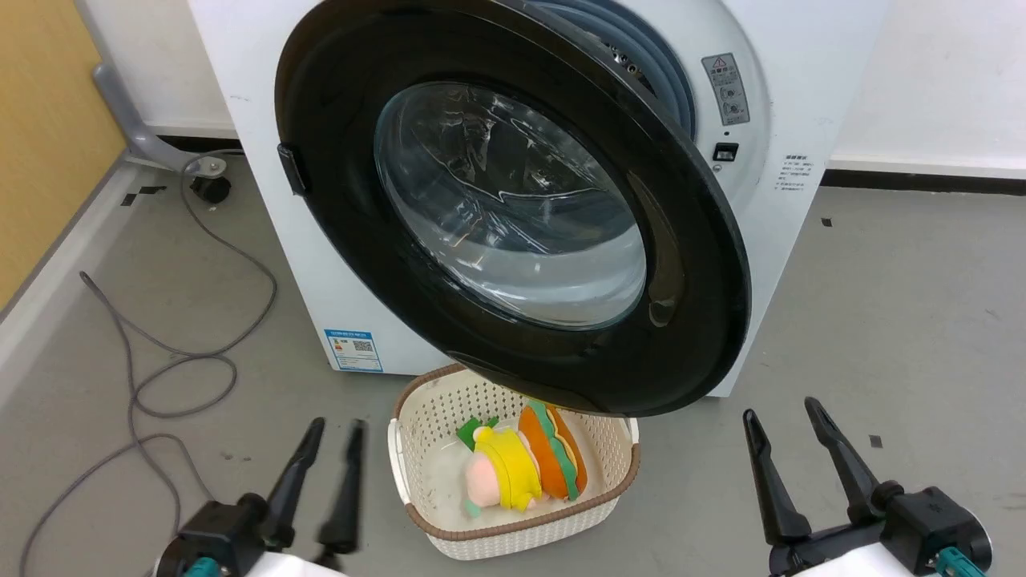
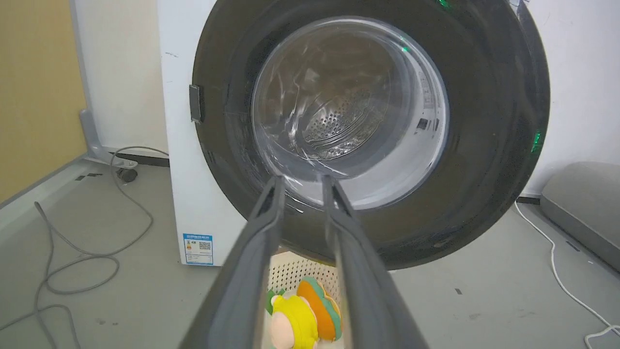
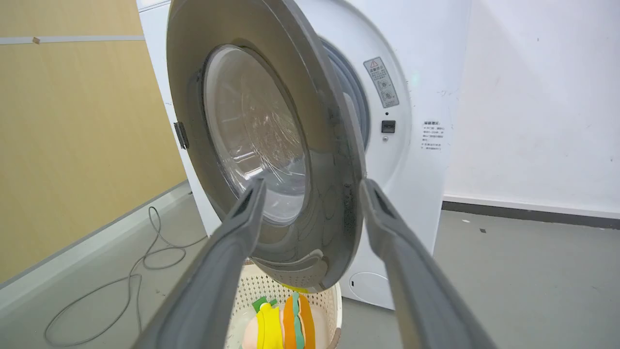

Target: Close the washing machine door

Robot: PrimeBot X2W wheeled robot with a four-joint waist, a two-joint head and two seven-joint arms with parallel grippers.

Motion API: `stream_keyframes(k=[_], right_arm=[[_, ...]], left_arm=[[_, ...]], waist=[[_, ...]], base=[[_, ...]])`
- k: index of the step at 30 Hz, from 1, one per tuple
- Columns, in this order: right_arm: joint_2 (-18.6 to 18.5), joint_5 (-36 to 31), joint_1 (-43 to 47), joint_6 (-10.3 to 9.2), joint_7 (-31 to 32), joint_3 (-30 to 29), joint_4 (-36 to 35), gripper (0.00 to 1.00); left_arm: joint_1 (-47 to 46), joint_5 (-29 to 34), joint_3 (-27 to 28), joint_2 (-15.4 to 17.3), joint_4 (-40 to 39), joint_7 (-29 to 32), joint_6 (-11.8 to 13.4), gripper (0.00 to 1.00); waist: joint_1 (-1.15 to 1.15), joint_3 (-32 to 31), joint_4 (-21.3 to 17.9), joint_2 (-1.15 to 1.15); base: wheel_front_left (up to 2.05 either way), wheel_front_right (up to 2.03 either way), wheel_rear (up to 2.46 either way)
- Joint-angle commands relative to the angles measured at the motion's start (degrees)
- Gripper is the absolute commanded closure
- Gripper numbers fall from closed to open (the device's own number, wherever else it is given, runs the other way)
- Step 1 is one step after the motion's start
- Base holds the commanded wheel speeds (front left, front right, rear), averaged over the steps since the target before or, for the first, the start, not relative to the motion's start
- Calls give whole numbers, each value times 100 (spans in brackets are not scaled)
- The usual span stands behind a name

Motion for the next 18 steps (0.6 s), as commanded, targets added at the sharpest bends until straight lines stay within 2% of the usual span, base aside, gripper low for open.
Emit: stream_keyframes(k=[1,2,11,12,13,14,15,18], right_arm=[[-26,9,70,3,-26,-3,16,0],[-45,1,70,3,-26,4,60,0],[-79,18,51,3,-26,34,142,0],[-88,31,39,3,-26,50,136,16],[-103,43,17,3,-26,66,116,62],[-133,50,-12,3,-26,96,92,93],[-174,56,-47,3,-26,137,69,100],[-366,114,-217,3,-26,364,18,100]], left_arm=[[37,45,29,-28,13,-30,-31,0],[55,242,55,-125,44,-30,-111,0],[88,687,272,-437,-22,-30,-333,0],[84,726,289,-462,-30,-30,-352,0],[75,763,299,-484,-32,-30,-370,0],[62,788,305,-506,-24,-30,-387,0],[46,810,306,-524,-9,-30,-404,0],[-46,878,293,-574,21,-30,-442,0]], waist=[[0,4,-3,0],[0,15,-10,0],[0,65,-7,0],[0,96,-1,0],[0,126,10,0],[0,159,22,0],[0,198,36,0],[0,372,90,0]], base=[[0,0,0],[0,0,0],[0,0,0],[0,0,0],[0,0,0],[0,0,0],[0,0,0],[0,0,0]])
